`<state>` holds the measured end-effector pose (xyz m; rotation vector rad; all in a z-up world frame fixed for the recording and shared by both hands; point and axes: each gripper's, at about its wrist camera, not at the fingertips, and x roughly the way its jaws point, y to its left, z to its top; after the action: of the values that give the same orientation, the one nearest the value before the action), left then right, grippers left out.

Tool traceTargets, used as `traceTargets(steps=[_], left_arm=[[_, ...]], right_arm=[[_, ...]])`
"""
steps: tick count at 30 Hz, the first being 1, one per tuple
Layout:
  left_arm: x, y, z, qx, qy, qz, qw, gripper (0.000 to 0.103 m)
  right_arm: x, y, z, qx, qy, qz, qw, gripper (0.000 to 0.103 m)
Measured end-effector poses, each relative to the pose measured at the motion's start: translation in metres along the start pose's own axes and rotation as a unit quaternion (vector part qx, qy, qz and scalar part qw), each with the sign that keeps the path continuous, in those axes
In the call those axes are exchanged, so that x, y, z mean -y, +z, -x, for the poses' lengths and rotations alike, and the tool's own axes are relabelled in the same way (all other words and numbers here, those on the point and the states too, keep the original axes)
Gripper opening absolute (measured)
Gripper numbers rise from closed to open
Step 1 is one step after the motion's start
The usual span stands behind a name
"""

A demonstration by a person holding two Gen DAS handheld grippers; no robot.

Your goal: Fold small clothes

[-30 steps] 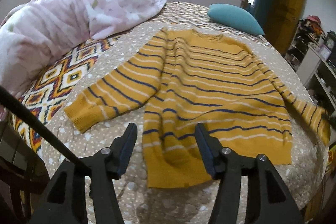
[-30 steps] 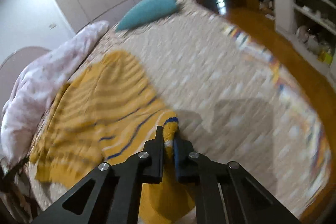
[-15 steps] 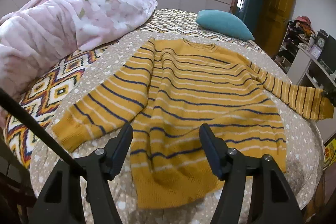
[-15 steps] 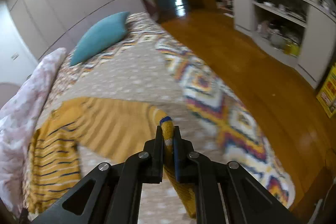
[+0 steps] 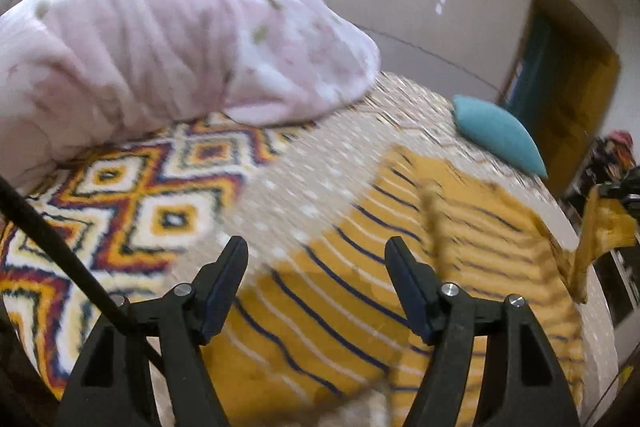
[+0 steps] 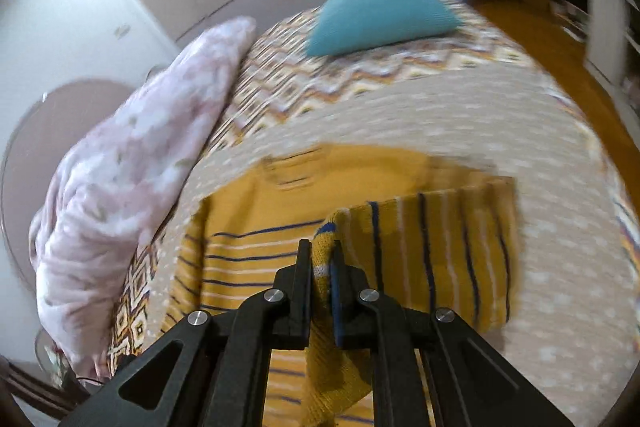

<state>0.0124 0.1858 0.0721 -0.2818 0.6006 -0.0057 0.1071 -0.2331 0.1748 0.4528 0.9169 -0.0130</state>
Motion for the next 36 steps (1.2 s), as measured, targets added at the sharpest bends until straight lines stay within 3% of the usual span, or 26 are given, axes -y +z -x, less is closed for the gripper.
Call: traceTargets(steps=[4, 7, 13, 16, 19, 21, 24, 25, 28, 29, 31, 32, 36], left_arm=[[-0.040, -0.001, -0.006, 0.005, -0.009, 0.040, 0.9991, 0.070], [-0.061, 0.001, -0.011, -0.004, -0.019, 0.059, 0.9981, 0.070], [-0.085, 0.004, -0.008, -0.002, -0.048, 0.094, 0.9945, 0.070], [-0.096, 0.006, -0.007, -0.007, -0.084, 0.130, 0.9879, 0.070], [-0.105, 0.009, -0.003, -0.001, -0.094, 0.156, 0.9833, 0.071], [-0.109, 0.009, 0.000, 0.003, -0.085, 0.161, 0.9832, 0.071], [-0.122, 0.012, 0.012, 0.020, -0.043, 0.163, 0.9855, 0.071], [-0.129, 0.014, 0.019, 0.033, -0.012, 0.165, 0.9857, 0.071], [-0.154, 0.016, 0.036, 0.060, 0.054, 0.186, 0.9791, 0.073], [-0.165, 0.015, 0.042, 0.067, 0.074, 0.201, 0.9746, 0.074], [-0.188, 0.013, 0.050, 0.071, 0.104, 0.235, 0.9638, 0.074], [-0.201, 0.010, 0.052, 0.072, 0.114, 0.255, 0.9575, 0.074], [-0.237, 0.001, 0.058, 0.075, 0.143, 0.304, 0.9389, 0.074]], right_arm=[[-0.078, 0.006, -0.095, -0.048, 0.005, 0.038, 0.998, 0.009], [-0.114, 0.001, -0.158, -0.078, -0.004, 0.055, 0.995, 0.009], [-0.141, -0.010, -0.229, -0.111, -0.002, 0.047, 0.993, 0.012], [-0.151, -0.008, -0.236, -0.114, 0.012, 0.050, 0.992, 0.022], [-0.167, -0.005, -0.213, -0.097, 0.045, 0.075, 0.991, 0.031], [-0.180, -0.009, -0.194, -0.081, 0.042, 0.102, 0.991, 0.043], [-0.199, -0.036, -0.164, -0.088, 0.043, 0.153, 0.983, 0.045], [-0.203, -0.046, -0.158, -0.096, 0.052, 0.166, 0.980, 0.045], [-0.228, -0.107, -0.132, -0.145, 0.099, 0.247, 0.953, 0.050], [-0.237, -0.132, -0.124, -0.161, 0.112, 0.278, 0.940, 0.056], [-0.254, -0.183, -0.110, -0.186, 0.135, 0.345, 0.910, 0.062], [-0.264, -0.214, -0.103, -0.196, 0.144, 0.388, 0.889, 0.065], [-0.285, -0.285, -0.098, -0.191, 0.138, 0.485, 0.842, 0.071]])
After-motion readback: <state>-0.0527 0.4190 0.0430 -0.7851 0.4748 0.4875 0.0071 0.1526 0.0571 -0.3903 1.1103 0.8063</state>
